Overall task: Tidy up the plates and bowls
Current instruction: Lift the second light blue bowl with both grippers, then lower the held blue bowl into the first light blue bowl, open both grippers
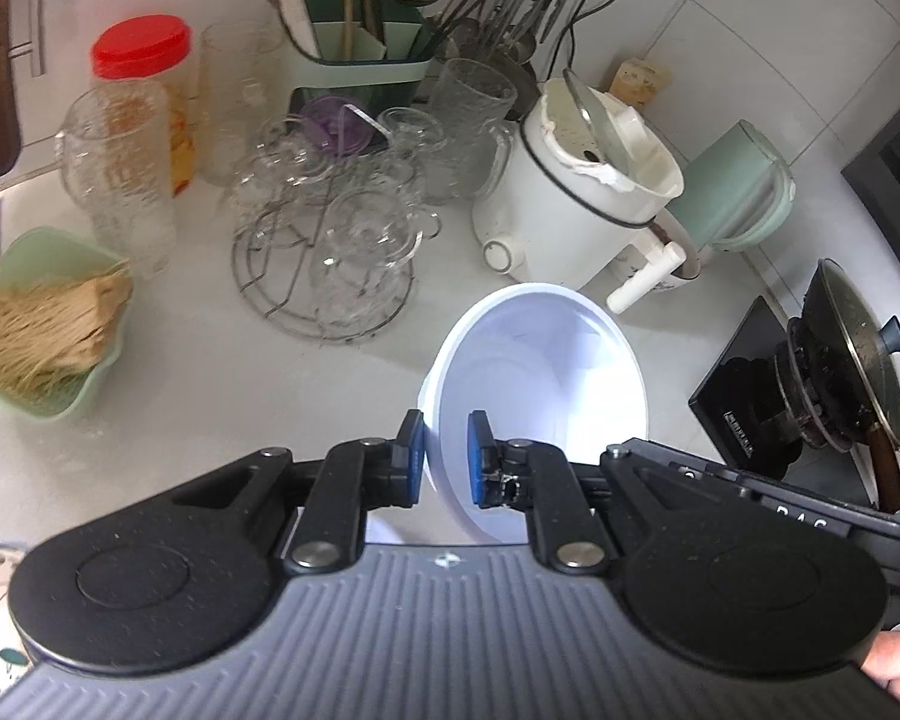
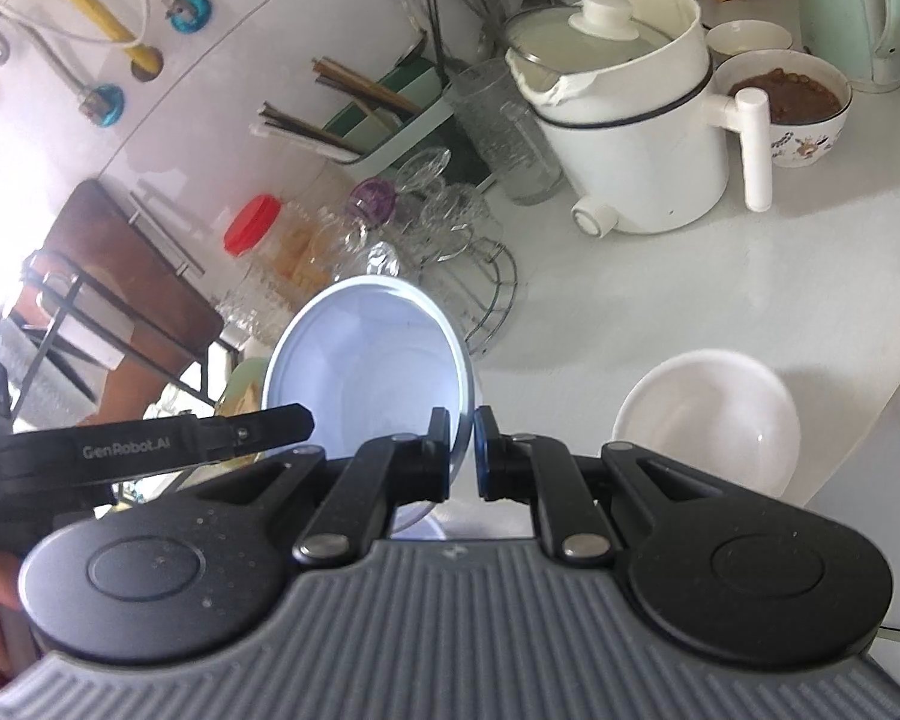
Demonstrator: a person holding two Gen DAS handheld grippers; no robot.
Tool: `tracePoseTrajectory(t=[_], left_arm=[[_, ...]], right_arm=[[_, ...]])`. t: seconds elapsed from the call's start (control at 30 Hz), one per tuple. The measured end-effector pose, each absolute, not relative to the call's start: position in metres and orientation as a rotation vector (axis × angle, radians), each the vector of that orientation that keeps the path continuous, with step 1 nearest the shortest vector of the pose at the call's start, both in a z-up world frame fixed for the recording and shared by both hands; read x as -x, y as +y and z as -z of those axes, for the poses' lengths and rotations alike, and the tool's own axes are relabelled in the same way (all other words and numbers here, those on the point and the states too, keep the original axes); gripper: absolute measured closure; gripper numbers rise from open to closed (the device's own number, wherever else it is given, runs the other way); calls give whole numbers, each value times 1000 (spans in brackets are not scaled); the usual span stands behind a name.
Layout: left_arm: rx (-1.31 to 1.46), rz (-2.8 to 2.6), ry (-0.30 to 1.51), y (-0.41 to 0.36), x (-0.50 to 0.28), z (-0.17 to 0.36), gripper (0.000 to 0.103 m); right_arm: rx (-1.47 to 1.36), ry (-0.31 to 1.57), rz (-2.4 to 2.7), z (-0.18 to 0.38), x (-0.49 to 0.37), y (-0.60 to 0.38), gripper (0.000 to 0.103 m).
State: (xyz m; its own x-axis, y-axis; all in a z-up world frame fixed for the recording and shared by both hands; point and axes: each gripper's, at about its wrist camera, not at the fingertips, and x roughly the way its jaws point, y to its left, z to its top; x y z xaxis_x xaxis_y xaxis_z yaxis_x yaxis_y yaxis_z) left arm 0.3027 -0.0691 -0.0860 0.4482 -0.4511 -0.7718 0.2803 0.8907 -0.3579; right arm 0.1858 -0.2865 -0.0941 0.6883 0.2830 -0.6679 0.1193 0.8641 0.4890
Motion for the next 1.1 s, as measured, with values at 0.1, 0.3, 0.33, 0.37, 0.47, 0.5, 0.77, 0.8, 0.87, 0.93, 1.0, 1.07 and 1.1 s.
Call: tracePoseTrajectory(t=[0.1, 0.3, 0.33, 0.37, 0.47, 0.5, 0.77, 0.8, 0.87, 0.93, 1.0, 1.07, 1.1], left_arm=[[191, 439, 1005, -58, -295, 88, 88], [184, 390, 1015, -40, -286, 102, 87], [184, 387, 1017, -36, -285, 105, 87], [179, 383, 1021, -34, -283, 107, 87], [172, 360, 1028, -28, -281, 115, 87], [182, 354, 1036, -25, -280, 118, 87], [221, 326, 1078, -9, -274, 139, 87], [217, 322, 1085, -8, -273, 143, 87], [217, 313, 1103, -6, -271, 149, 87], [220, 301, 1120, -5, -270, 154, 87], [231, 292, 1145, -4, -271, 161, 87], [259, 299, 1168, -1, -273, 166, 87], [272, 303, 1180, 0, -274, 168, 87]], right_arm=[[-525, 826, -114, 96, -182, -277, 92], [-481, 861, -134, 104, -184, -254, 92], [-476, 863, -135, 105, -184, -251, 92], [-478, 866, -139, 107, -185, -249, 92], [-481, 883, -148, 112, -185, -242, 92], [-470, 888, -150, 113, -185, -239, 92], [-426, 960, -181, 129, -187, -223, 90], [-417, 969, -185, 131, -188, -221, 90], [-400, 985, -191, 136, -189, -217, 90], [-389, 1008, -193, 142, -190, -213, 90], [-378, 1029, -187, 148, -191, -210, 90], [-365, 1039, -175, 151, -192, -208, 90], [-366, 1045, -170, 153, -192, -208, 90]])
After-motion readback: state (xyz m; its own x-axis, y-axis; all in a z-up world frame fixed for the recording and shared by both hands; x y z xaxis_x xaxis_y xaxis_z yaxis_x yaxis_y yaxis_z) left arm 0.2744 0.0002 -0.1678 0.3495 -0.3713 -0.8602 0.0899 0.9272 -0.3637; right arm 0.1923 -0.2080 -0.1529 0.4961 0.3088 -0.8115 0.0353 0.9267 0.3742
